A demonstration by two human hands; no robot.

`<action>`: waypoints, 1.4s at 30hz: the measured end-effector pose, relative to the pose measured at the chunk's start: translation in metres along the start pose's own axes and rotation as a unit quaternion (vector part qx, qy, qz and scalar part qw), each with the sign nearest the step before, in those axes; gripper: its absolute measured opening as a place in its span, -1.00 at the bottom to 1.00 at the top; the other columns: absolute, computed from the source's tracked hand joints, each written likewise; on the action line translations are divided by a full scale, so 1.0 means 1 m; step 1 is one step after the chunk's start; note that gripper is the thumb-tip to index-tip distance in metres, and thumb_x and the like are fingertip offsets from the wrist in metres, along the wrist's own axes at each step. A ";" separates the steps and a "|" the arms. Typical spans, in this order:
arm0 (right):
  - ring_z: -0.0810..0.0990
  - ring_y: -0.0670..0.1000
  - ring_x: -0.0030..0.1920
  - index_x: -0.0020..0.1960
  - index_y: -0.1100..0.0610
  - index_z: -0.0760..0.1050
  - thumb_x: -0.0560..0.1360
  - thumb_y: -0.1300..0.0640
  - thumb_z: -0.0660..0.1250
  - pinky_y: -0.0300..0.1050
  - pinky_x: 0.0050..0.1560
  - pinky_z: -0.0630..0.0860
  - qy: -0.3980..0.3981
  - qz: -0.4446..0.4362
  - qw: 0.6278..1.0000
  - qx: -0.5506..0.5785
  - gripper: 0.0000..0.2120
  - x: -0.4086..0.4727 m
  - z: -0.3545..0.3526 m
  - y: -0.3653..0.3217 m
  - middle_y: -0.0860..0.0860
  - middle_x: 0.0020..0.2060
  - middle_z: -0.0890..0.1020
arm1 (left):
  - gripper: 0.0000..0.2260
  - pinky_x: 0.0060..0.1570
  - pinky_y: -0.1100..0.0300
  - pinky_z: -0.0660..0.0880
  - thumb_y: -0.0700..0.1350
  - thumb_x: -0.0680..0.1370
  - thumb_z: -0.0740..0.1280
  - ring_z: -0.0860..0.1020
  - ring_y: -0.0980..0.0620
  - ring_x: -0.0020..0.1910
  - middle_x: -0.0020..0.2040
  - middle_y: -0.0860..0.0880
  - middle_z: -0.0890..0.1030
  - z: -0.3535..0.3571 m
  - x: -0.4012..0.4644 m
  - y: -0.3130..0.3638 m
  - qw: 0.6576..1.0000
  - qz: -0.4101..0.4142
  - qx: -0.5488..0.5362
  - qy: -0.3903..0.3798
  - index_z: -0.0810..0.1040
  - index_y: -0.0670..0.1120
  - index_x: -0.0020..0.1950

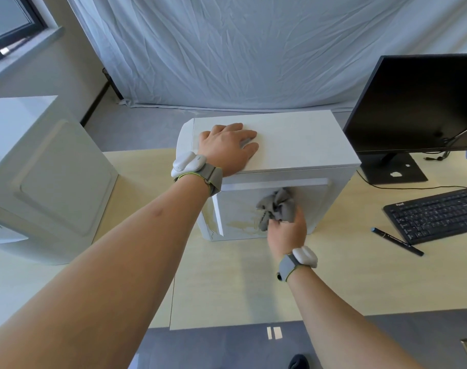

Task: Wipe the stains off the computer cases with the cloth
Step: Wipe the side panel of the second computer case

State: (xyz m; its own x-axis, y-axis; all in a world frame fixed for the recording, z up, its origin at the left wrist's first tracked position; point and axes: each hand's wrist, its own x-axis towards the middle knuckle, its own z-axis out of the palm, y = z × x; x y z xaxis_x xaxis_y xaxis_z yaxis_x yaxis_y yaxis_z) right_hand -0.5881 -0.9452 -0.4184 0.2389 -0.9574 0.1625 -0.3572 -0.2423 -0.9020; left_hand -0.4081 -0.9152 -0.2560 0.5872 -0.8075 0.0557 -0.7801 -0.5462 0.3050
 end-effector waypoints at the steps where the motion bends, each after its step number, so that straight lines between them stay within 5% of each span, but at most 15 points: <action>1: 0.52 0.08 -0.18 0.17 0.16 0.49 0.50 0.33 0.36 -0.09 -0.19 0.45 0.021 0.057 0.998 0.022 -0.74 -0.002 -0.001 -0.002 -0.17 -0.17 0.52 | -0.62 0.43 -0.05 0.10 0.27 0.62 0.12 0.24 -0.02 0.51 0.54 0.18 0.32 -0.001 0.000 0.001 1.000 0.002 0.002 0.003 0.41 0.34 0.43; 4: 0.45 0.01 -0.04 0.47 0.20 0.30 0.61 0.24 0.31 -0.40 -0.05 0.35 0.030 0.141 0.988 0.059 -0.55 -0.014 0.016 -0.015 -0.07 0.15 0.48 | -0.62 0.43 -0.05 0.10 0.27 0.61 0.12 0.24 -0.02 0.50 0.54 0.18 0.32 0.002 0.003 0.000 1.000 -0.003 0.002 0.005 0.42 0.34 0.42; 6: 0.49 0.08 0.04 0.49 0.18 0.28 0.61 0.22 0.30 -0.26 -0.04 0.34 0.019 0.131 0.989 0.069 -0.52 -0.025 0.031 -0.026 0.05 0.27 0.45 | -0.62 0.41 -0.05 0.11 0.27 0.61 0.13 0.25 -0.02 0.50 0.53 0.18 0.33 0.001 0.003 0.000 1.000 -0.002 0.005 0.008 0.43 0.34 0.42; 9: 0.55 0.09 -0.15 0.23 0.12 0.43 0.53 0.30 0.30 -0.09 -0.18 0.43 -0.056 0.044 0.996 0.057 -0.70 -0.042 0.049 -0.030 -0.03 0.06 0.53 | -0.63 0.40 -0.04 0.12 0.27 0.60 0.13 0.26 -0.02 0.48 0.51 0.20 0.35 0.001 0.003 0.002 1.000 -0.001 0.007 0.014 0.44 0.34 0.40; 13: 0.55 0.06 -0.17 0.03 0.16 0.53 0.43 0.37 0.34 -0.20 -0.26 0.42 -0.092 -0.095 0.991 0.009 -0.78 -0.044 0.052 -0.035 -0.05 -0.03 0.46 | -0.61 0.41 -0.05 0.12 0.29 0.60 0.12 0.26 -0.02 0.49 0.52 0.20 0.34 0.002 0.004 0.001 1.000 -0.002 0.018 0.011 0.42 0.35 0.42; 16: 0.50 0.09 -0.22 -0.14 0.19 0.56 0.40 0.35 0.37 -0.13 -0.39 0.40 -0.110 -0.227 0.967 -0.045 -0.90 -0.039 0.054 -0.045 0.06 -0.09 0.51 | -0.60 0.42 -0.07 0.12 0.30 0.60 0.11 0.25 -0.02 0.50 0.53 0.20 0.33 0.003 0.004 0.001 1.000 -0.001 0.017 0.008 0.42 0.35 0.42; 21: 0.43 0.21 -0.29 -0.27 0.22 0.49 0.26 0.33 0.23 -0.10 -0.43 0.28 -0.143 -0.329 0.927 -0.105 -0.90 -0.025 0.056 -0.041 0.13 -0.24 0.46 | -0.60 0.42 -0.06 0.12 0.31 0.59 0.11 0.24 -0.02 0.50 0.54 0.20 0.32 0.000 0.004 -0.001 1.000 0.001 0.013 0.002 0.41 0.36 0.43; 23: 0.48 0.22 -0.24 -0.24 0.20 0.52 0.25 0.33 0.27 -0.04 -0.41 0.40 -0.137 -0.297 0.939 -0.102 -0.88 -0.019 0.045 -0.018 0.14 -0.19 0.50 | -0.60 0.41 -0.05 0.12 0.30 0.59 0.12 0.25 -0.02 0.50 0.54 0.20 0.32 0.000 0.003 -0.002 1.000 0.004 0.010 0.001 0.41 0.35 0.43; 26: 0.56 0.15 -0.21 -0.16 0.10 0.52 0.45 0.21 0.25 0.00 -0.23 0.47 -0.018 -0.074 0.997 0.005 -0.92 0.000 0.017 0.002 0.11 -0.22 0.56 | -0.60 0.41 -0.05 0.12 0.29 0.60 0.11 0.24 -0.03 0.51 0.54 0.19 0.32 0.001 0.002 -0.002 1.000 0.006 0.011 0.005 0.41 0.34 0.44; 29: 0.44 0.03 -0.31 -0.15 0.05 0.43 0.47 0.08 0.34 -0.01 -0.21 0.38 0.073 0.105 0.989 0.068 -0.90 0.017 0.004 0.027 0.00 -0.33 0.45 | -0.60 0.41 -0.06 0.12 0.29 0.61 0.10 0.25 -0.04 0.50 0.54 0.18 0.33 0.001 0.003 -0.001 1.000 0.010 0.016 0.007 0.41 0.34 0.44; 34: 0.39 -0.10 -0.39 -0.19 -0.02 0.35 0.58 0.10 0.34 -0.20 -0.32 0.33 0.116 0.203 0.964 0.128 -0.78 -0.002 0.036 0.004 -0.12 -0.42 0.43 | -0.63 0.38 -0.03 0.13 0.27 0.61 0.11 0.27 -0.03 0.48 0.50 0.20 0.36 0.001 0.004 0.000 1.000 0.007 0.013 0.014 0.43 0.34 0.41; 38: 0.33 -0.04 -0.32 -0.22 -0.02 0.34 0.44 0.09 0.34 -0.19 -0.29 0.34 -0.008 0.118 0.983 0.137 -0.84 -0.039 0.071 -0.010 -0.03 -0.34 0.41 | -0.64 0.36 -0.01 0.14 0.26 0.61 0.13 0.28 -0.02 0.46 0.47 0.21 0.38 0.001 0.002 0.001 1.000 0.008 0.015 0.022 0.44 0.34 0.39; 40: 0.30 0.00 -0.30 -0.22 0.00 0.36 0.44 0.11 0.29 -0.14 -0.30 0.33 -0.086 0.159 0.967 0.180 -0.89 -0.048 0.080 -0.013 0.10 -0.24 0.37 | -0.64 0.35 -0.01 0.14 0.26 0.62 0.12 0.28 -0.03 0.46 0.46 0.21 0.39 0.000 0.002 0.001 1.000 0.010 0.014 0.019 0.44 0.33 0.39; 42: 0.32 0.01 -0.30 -0.31 -0.02 0.37 0.44 0.10 0.27 -0.14 -0.26 0.35 -0.064 0.163 0.972 0.156 -0.83 -0.048 0.071 -0.015 0.09 -0.23 0.40 | -0.63 0.36 -0.02 0.14 0.27 0.62 0.11 0.28 -0.03 0.47 0.47 0.22 0.38 0.001 0.002 0.000 1.000 0.013 0.013 0.016 0.44 0.33 0.40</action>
State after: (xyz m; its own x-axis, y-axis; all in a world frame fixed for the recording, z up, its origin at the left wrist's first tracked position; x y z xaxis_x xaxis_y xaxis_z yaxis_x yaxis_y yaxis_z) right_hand -0.5302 -0.8849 -0.4406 0.2760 -0.9431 -0.1854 -0.1458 0.1496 -0.9779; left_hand -0.4075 -0.9171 -0.2564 0.5737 -0.8137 0.0935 -0.7998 -0.5319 0.2784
